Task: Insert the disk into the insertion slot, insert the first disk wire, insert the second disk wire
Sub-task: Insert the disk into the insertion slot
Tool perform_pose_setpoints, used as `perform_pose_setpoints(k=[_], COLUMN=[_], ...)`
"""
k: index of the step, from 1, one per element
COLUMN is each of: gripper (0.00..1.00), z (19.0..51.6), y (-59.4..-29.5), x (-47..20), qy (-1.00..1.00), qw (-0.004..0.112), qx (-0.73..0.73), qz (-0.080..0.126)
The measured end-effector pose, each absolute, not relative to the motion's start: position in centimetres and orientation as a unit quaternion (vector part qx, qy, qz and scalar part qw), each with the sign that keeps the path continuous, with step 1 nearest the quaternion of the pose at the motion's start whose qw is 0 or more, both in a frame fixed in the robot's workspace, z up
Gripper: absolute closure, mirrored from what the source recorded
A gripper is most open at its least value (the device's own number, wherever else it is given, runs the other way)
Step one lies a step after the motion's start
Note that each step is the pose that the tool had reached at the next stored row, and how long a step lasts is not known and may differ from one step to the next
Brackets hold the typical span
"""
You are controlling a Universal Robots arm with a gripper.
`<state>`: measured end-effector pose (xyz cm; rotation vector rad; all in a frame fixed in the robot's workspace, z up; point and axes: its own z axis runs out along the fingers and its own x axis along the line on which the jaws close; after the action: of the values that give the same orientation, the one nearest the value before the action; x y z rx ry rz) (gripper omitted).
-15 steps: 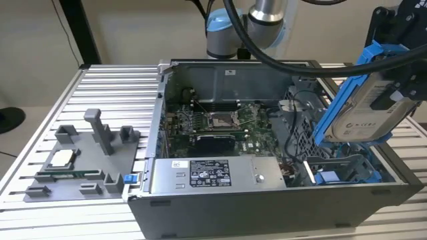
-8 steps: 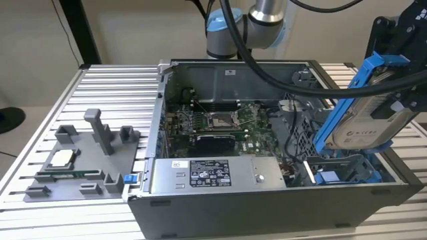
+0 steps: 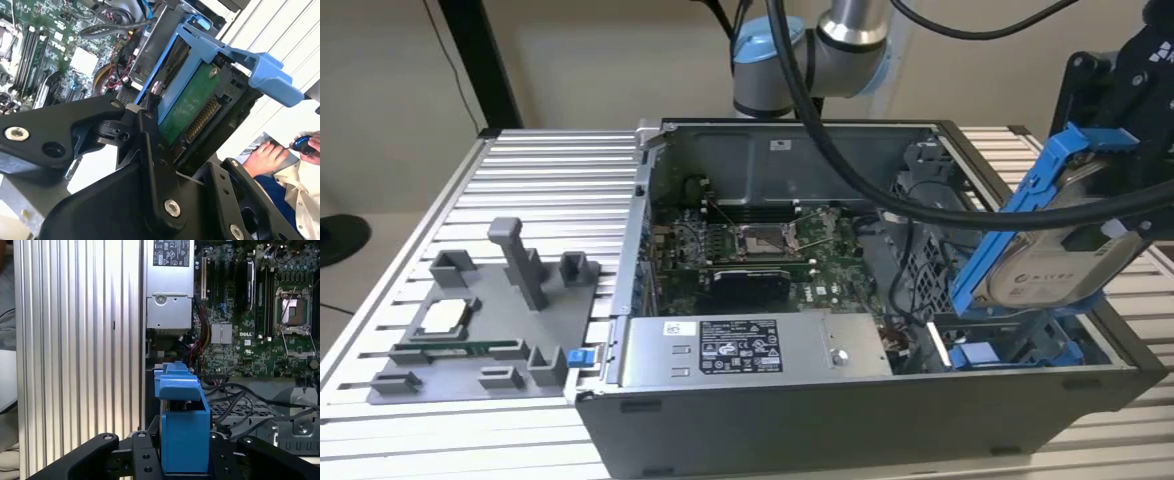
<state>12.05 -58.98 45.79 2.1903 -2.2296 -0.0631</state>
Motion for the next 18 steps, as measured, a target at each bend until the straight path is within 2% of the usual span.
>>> perform_pose_setpoints(k=[18], gripper=[1.00], z=[44.89], y=[-58.98], x=[13.00], qy=[-0.713], qw=[0.007], qx=[0.701], qz=[-0.020])
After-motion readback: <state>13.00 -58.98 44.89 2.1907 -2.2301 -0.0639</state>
